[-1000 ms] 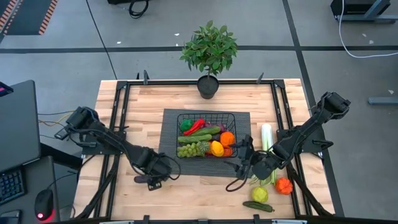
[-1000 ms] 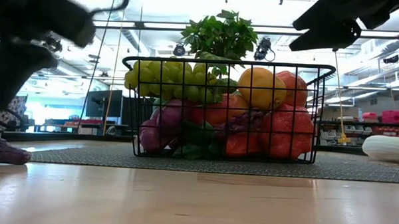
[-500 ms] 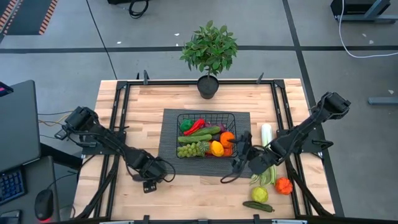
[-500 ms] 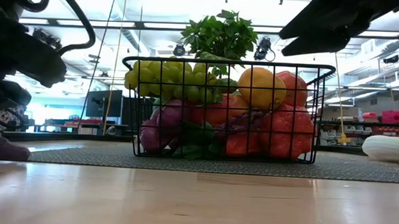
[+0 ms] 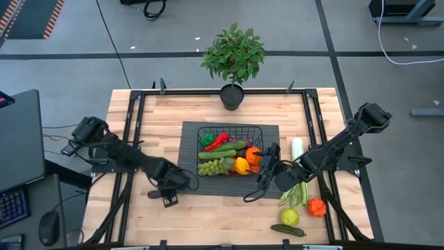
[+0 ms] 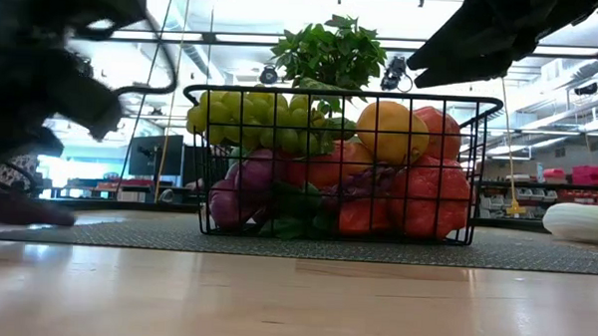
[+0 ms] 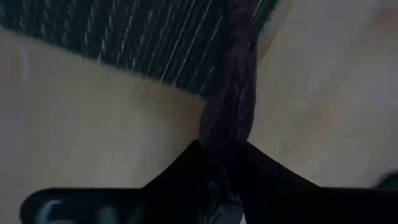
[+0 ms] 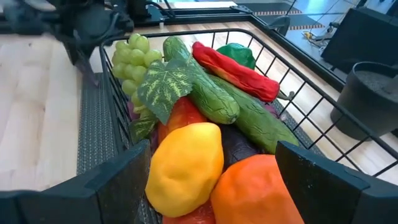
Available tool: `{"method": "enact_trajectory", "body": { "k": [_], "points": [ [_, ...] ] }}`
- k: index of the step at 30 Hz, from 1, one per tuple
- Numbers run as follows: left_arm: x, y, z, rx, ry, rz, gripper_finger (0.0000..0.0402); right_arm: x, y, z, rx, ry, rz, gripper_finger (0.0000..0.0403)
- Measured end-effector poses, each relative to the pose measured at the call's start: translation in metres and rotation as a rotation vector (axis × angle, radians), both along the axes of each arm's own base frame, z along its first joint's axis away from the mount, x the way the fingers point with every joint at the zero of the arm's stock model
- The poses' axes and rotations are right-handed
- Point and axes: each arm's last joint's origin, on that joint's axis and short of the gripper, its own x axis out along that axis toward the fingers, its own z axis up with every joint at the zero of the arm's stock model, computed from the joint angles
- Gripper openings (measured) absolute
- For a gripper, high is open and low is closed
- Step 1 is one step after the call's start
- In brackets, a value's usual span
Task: Build produce basket
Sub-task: Put the eggplant into the wire basket
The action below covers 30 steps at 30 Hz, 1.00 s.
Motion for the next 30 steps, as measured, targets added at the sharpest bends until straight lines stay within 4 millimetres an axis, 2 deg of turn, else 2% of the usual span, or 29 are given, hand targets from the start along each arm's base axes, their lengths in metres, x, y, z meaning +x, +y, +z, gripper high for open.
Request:
{"method": "enact_trajectory", "body": {
  "k": [7,12,17,19,24,30],
  "points": [
    [0.017,0.017,0.055,-0.041,-0.152,-0.001,0.0075,-0.001,0.0,0.003,0.019,-0.012,0.006,0.0348],
    [0.024,0.027,0.107,0.016,-0.231,-0.059,0.0081,-0.003,-0.001,0.008,0.037,-0.037,0.003,0.0348],
    [0.046,0.045,0.158,0.117,-0.483,-0.149,0.0084,-0.006,-0.003,0.018,0.062,-0.077,0.007,0.0348],
    [0.056,0.056,0.173,0.153,-0.6,-0.167,0.0085,-0.009,-0.003,0.023,0.08,-0.097,0.014,0.0348],
    [0.072,0.089,0.189,0.24,-0.782,-0.181,0.0087,-0.019,-0.005,0.04,0.116,-0.151,0.043,0.0348],
    [0.105,0.116,0.183,0.335,-0.937,-0.219,0.0087,-0.034,-0.015,0.063,0.104,-0.228,0.026,0.0348]
  ]
}}
